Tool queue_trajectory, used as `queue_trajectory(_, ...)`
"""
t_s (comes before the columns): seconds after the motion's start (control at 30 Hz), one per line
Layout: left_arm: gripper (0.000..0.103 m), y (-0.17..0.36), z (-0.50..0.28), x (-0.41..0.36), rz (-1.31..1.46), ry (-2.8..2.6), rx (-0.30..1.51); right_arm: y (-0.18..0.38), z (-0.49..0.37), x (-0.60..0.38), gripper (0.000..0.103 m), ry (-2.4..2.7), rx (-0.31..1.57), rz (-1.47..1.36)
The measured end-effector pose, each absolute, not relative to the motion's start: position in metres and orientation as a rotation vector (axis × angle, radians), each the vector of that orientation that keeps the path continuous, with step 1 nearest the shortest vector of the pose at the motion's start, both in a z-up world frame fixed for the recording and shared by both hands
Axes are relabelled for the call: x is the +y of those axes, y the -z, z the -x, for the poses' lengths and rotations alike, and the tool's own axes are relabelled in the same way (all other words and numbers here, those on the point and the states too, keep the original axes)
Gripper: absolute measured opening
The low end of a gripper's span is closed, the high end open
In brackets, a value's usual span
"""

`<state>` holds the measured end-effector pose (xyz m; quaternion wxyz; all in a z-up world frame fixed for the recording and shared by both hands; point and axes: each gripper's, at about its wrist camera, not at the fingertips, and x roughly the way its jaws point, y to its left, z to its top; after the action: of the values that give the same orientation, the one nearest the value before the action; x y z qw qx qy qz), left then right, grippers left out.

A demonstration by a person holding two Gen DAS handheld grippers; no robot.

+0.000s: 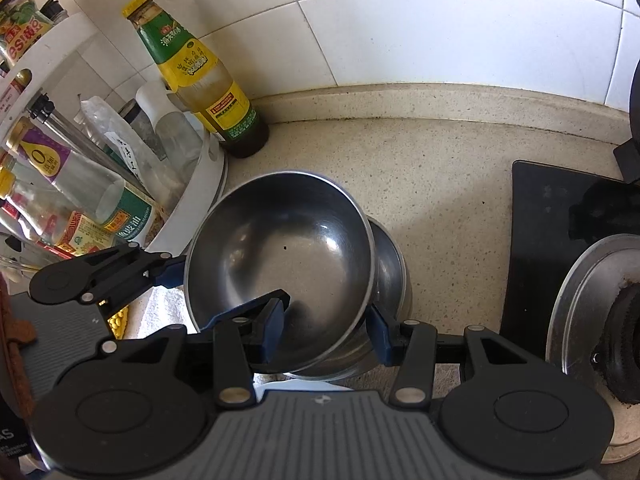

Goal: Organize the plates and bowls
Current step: 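Carry the steel bowl over the bowl stack and lower it on top, then open both grippers and release the bowl onto the stack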

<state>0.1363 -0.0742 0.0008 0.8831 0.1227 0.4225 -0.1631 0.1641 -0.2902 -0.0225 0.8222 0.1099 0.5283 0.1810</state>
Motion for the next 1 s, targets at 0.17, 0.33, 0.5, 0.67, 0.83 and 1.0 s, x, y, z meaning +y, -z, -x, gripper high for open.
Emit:
queue_trajectory(0.17, 0.058, 0.002, -0.138, -0.073, -0.254, 0.341, 0.885, 0.023, -0.166, -0.288, 0.052, -0.384, 1.129, -0.225)
queue_trajectory(0.33, 0.059, 0.002, -0.139, -0.072, -0.248, 0.342, 0.887, 0.023, -0.167, -0.287, 0.052, -0.374, 1.131, -0.214)
queue_trajectory(0.5, 0.061, 0.001, -0.138, -0.070, -0.244, 0.344, 0.878, 0.015, -0.168, -0.291, 0.054, -0.359, 1.108, -0.194)
queue_trajectory(0.67, 0.063, -0.002, -0.136, -0.069, -0.235, 0.345, 0.868, 0.007, -0.167, -0.300, 0.056, -0.335, 1.078, -0.200)
queue_trajectory(0.83, 0.064, -0.002, -0.135, -0.071, -0.240, 0.351, 0.868, 0.006, -0.166, -0.303, 0.056, -0.329, 1.080, -0.204)
queue_trajectory(1.0, 0.066, -0.002, -0.134, -0.068, -0.242, 0.361, 0.867, 0.011, -0.165, -0.305, 0.056, -0.324, 1.097, -0.209)
